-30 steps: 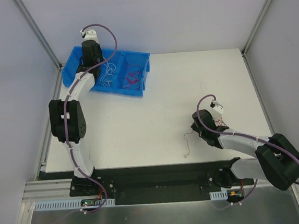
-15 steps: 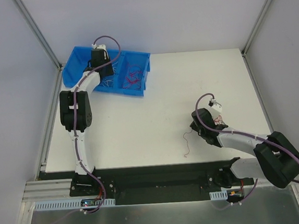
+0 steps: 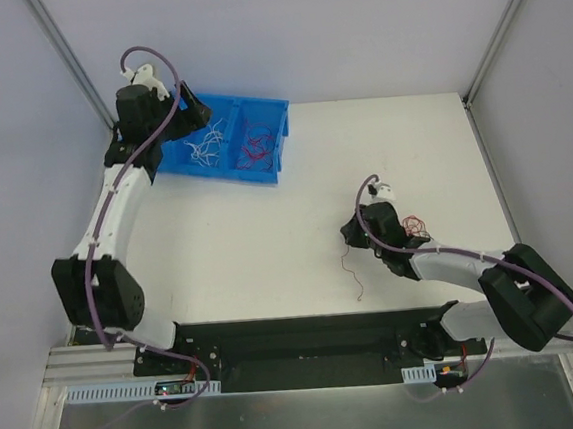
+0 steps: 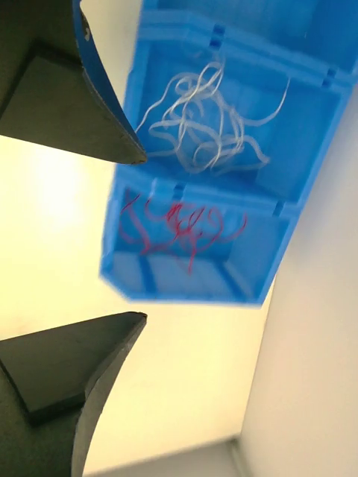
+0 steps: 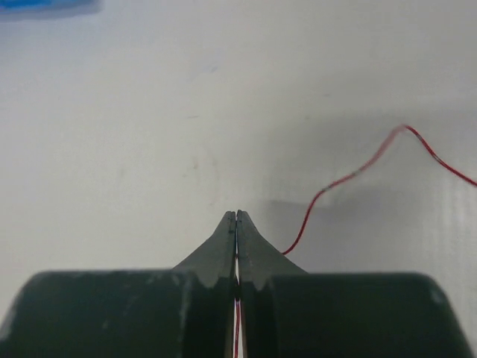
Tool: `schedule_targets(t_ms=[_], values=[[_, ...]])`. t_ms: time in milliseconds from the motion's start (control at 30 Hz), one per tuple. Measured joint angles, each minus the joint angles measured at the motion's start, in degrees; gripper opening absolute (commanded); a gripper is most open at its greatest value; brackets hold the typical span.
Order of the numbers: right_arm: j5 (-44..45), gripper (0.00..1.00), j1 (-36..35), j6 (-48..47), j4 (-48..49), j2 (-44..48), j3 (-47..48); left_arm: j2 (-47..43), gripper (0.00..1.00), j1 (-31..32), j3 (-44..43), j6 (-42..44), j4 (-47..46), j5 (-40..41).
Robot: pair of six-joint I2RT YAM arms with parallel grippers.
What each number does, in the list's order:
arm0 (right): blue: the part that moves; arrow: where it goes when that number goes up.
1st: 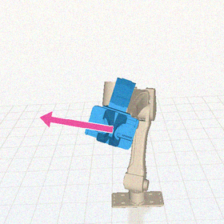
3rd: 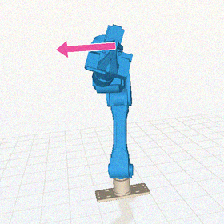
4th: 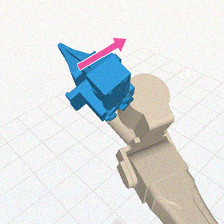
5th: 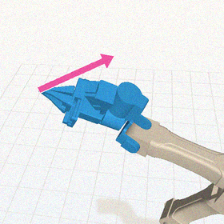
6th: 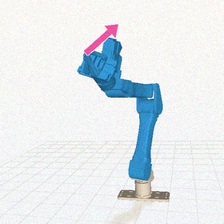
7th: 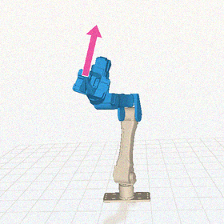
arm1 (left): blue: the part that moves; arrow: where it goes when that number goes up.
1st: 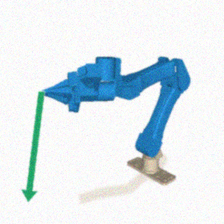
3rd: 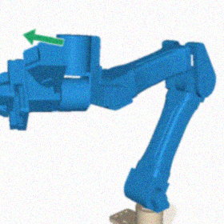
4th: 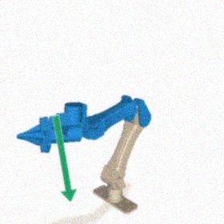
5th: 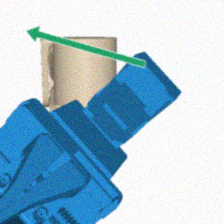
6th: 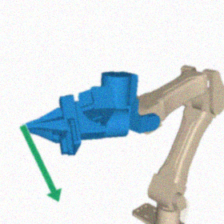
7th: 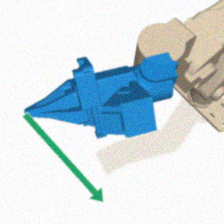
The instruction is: Untangle the cables
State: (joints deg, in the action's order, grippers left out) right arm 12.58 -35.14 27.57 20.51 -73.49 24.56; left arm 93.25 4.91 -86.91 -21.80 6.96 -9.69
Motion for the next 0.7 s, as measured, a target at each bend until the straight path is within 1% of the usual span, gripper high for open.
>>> schedule_targets(t_ms=[100,133,200,267,300,333,367,433,467,500,533,600,700], values=[[-4.85,0.02,-3.23,-4.83,3.45,-2.45,1.44,-9.4,0.79,0.0,7.34,-2.86,-2.14,-5.33],[-6.12,0.02,-4.79,-6.4,4.24,-3.28,2.32,-13.29,0.77,0.0,11.74,-4.0,-3.02,-8.17],[-8.24,0.02,-8.22,-9.27,5.07,-4.72,4.66,-18.32,0.75,0.0,18.29,-5.46,-4.24,-12.39],[-10.49,0.05,-11.3,-11.52,5.81,-6.16,7.72,-22.62,0.75,0.0,25.49,-6.58,-4.76,-16.85],[-11.52,0.1,-12.87,-12.41,6.32,-6.97,9.53,-24.5,0.76,0.02,28.87,-7.06,-4.59,-18.91],[-12.17,0.18,-14.27,-13.09,6.97,-7.78,11.3,-26.34,0.77,0.04,32.13,-7.45,-4.42,-20.61],[-12.74,0.32,-15.56,-13.38,7.65,-8.48,12.87,-28.24,0.77,0.04,35.12,-7.76,-4.09,-22.03],[-12.79,0.45,-17.22,-12.9,8.87,-9.03,14.43,-32.2,0.78,0.04,40.28,-8.09,-3.34,-24.24],[-12.31,0.59,-17.51,-12.5,9.11,-8.83,14.4,-34.01,0.78,0.07,42.1,-8.22,-3.1,-25.07],[-11.3,0.67,-17.62,-11.98,8.92,-8.31,14.03,-35.39,0.78,0.33,43.3,-8.22,-2.99,-25.97],[-9.94,0.73,-17.35,-11.26,8.24,-7.32,13.25,-36.33,0.78,0.61,44.06,-8.22,-2.95,-26.69],[-6.8,0.79,-16.11,-9.73,4.7,-3.37,10.75,-36.48,0.79,1.99,44.46,-8.15,-3.19,-27.74],[-2.36,0.8,-12.94,-7.48,-4.22,5.53,7.78,-32.92,0.79,8.24,44.37,-7.13,-3.74,-27.43]])
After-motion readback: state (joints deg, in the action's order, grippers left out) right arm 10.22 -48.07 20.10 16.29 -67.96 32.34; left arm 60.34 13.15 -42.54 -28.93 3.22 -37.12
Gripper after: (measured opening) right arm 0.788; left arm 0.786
